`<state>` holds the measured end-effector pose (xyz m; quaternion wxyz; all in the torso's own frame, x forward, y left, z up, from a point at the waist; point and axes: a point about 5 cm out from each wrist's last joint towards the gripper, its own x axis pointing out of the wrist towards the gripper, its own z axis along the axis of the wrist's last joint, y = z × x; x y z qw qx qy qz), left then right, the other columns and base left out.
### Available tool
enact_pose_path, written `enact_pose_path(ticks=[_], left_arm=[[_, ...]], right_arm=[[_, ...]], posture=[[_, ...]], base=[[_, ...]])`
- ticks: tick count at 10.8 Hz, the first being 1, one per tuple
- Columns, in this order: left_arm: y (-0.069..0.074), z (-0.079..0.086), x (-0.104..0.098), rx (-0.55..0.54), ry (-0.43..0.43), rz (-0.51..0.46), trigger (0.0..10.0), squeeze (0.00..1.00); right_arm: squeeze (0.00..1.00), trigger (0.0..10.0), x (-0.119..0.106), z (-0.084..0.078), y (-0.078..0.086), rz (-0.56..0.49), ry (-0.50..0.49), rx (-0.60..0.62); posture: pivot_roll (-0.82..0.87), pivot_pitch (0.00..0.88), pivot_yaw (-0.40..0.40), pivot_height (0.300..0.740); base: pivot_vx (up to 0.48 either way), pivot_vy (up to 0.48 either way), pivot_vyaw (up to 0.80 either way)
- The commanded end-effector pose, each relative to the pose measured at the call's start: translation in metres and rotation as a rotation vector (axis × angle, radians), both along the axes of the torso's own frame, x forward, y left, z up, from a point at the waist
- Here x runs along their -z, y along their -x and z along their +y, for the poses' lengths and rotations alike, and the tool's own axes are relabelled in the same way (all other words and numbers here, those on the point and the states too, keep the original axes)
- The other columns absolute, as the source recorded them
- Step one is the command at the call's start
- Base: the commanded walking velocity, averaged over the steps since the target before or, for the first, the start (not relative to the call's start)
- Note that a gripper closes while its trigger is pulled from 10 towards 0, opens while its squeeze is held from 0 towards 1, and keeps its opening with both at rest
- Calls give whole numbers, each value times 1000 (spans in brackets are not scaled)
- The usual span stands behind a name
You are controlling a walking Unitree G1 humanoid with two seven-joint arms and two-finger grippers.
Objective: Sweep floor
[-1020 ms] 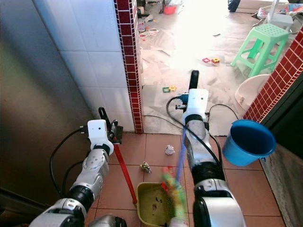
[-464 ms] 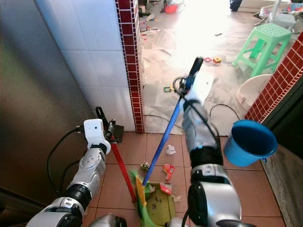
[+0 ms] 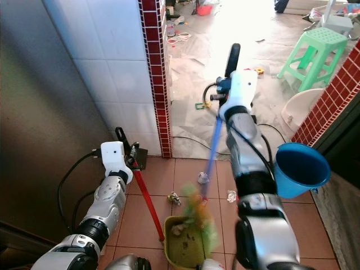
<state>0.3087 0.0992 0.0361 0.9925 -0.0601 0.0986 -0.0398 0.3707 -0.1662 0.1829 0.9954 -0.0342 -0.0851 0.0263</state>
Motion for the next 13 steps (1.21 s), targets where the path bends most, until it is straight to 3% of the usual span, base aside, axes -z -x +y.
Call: enact_pose_path(ticks=[1, 2, 5, 7, 8, 10, 11, 13], left_arm=[[7, -1, 15, 86, -93, 100, 10000, 0], [11, 5, 24, 94, -145, 158, 10000, 0], [13, 9, 25, 123, -186, 161, 10000, 0], [13, 7, 24, 139, -176, 162, 10000, 0], [14, 6, 25, 132, -149, 167, 10000, 0], [14, 3, 24, 134, -148, 169, 10000, 0], [14, 3, 24, 132, -146, 171, 10000, 0], [14, 3, 25, 128, -144, 178, 10000, 0]], right_arm=[[0, 10000, -10, 0, 4, -82, 46, 5], [0, 10000, 0, -5, 8, -63, 71, 36], [0, 10000, 31, 0, 19, 20, 81, 28], [0, 10000, 51, 14, 24, 120, 4, -2], [0, 10000, 59, 24, 25, 190, -105, -21], [0, 10000, 49, 30, 21, 176, -203, -57], [0, 10000, 30, 26, 16, 140, -295, -75], [0, 10000, 1, 22, 10, 70, -316, -99]], posture=[[-145, 0, 64, 740], [-143, 0, 64, 740], [-142, 0, 66, 740], [-138, 0, 66, 740], [-138, 0, 66, 740], [-136, 0, 67, 740], [-138, 0, 69, 740], [-144, 0, 72, 740]], base=[[0, 0, 0], [0, 0, 0], [0, 0, 0], [0, 0, 0], [0, 0, 0], [0, 0, 0], [0, 0, 0], [0, 0, 0]])
